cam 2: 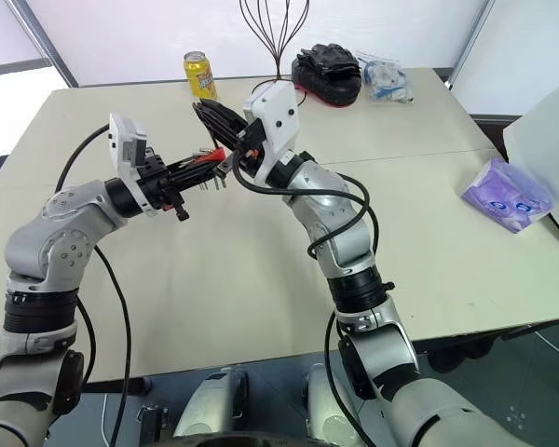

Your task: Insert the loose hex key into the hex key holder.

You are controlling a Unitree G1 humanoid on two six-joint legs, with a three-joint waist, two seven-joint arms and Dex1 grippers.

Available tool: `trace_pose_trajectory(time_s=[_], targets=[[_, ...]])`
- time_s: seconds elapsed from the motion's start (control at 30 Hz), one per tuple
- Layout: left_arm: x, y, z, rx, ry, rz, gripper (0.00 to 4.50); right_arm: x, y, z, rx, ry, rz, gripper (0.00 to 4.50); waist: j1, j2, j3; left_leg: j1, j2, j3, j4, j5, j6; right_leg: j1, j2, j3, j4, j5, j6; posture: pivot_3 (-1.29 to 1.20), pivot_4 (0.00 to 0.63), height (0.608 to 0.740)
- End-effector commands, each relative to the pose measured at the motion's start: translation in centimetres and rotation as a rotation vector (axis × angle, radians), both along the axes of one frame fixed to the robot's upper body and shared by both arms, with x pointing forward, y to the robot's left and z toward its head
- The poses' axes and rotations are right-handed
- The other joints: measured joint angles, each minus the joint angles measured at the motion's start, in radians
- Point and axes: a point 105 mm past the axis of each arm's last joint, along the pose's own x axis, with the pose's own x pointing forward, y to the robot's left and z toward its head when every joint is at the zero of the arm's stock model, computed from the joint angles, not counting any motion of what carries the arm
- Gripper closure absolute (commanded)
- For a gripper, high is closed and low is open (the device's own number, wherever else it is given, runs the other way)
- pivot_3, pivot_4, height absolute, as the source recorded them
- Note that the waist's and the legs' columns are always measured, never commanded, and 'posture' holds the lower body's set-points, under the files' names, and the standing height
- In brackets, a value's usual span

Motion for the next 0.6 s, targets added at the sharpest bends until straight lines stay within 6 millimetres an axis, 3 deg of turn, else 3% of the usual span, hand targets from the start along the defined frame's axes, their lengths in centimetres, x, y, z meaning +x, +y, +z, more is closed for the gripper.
trace_pose_trajectory(time_s=[0.03,0.6], targets=[[-0.36,0.36,2.16,-0.026,-0.075,0.004,4.5,-0.59,-0.23,1.27,0.026,-0.055,0.002,4.47,0.0,0.0,0.0,0.0,0.0,0.0,0.0,0.0,0.0,0.0,0.0,0.0,0.0,0.0,0.0,0.0,0.15,0.74],[-0.32,0.24,2.71,-0.048,-0.085,0.006,4.5,-0.72,0.07,0.79,0.012,-0.049,0.01,4.47,0.0,0.0,0.0,0.0,0.0,0.0,0.0,0.0,0.0,0.0,0.0,0.0,0.0,0.0,0.0,0.0,0.15,0.74]])
